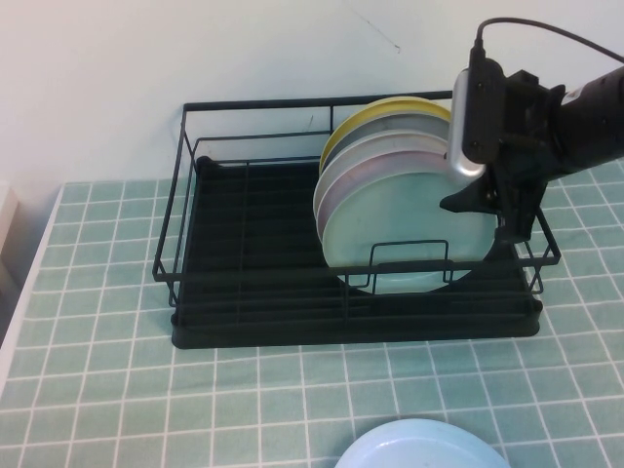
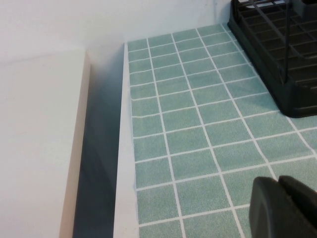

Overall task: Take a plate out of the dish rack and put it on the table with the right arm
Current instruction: Grasp the plate from the shelf

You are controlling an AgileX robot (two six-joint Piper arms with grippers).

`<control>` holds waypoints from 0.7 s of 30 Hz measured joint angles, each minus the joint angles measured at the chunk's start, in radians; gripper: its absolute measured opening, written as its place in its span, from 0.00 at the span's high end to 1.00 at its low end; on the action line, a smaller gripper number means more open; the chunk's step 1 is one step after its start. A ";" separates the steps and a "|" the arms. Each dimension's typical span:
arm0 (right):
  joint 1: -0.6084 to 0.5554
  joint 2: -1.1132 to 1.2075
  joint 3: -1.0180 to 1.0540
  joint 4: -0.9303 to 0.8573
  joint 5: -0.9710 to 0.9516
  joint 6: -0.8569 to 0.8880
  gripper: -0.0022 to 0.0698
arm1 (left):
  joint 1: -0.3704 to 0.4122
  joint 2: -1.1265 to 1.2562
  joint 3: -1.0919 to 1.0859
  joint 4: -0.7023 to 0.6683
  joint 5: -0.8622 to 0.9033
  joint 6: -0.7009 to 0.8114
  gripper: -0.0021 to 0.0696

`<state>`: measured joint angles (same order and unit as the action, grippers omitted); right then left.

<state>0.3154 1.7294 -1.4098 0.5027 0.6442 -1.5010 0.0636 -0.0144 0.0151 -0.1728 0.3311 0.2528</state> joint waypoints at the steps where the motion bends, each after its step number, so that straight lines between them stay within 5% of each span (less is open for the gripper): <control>1: 0.000 0.005 0.000 0.000 -0.009 0.000 0.39 | 0.000 0.000 0.000 0.000 0.000 0.000 0.98; 14: 0.000 0.084 0.000 0.004 -0.092 -0.005 0.42 | 0.000 0.000 0.000 0.000 0.000 0.000 0.98; 17: 0.000 0.099 0.000 0.022 -0.126 -0.005 0.53 | 0.000 0.000 0.000 0.000 0.000 0.000 0.98; 21: 0.000 0.103 -0.015 0.041 -0.145 0.006 0.80 | 0.000 0.000 0.000 0.000 0.000 0.000 0.98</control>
<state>0.3154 1.8326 -1.4249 0.5437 0.4995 -1.4948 0.0636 -0.0144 0.0151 -0.1728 0.3311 0.2528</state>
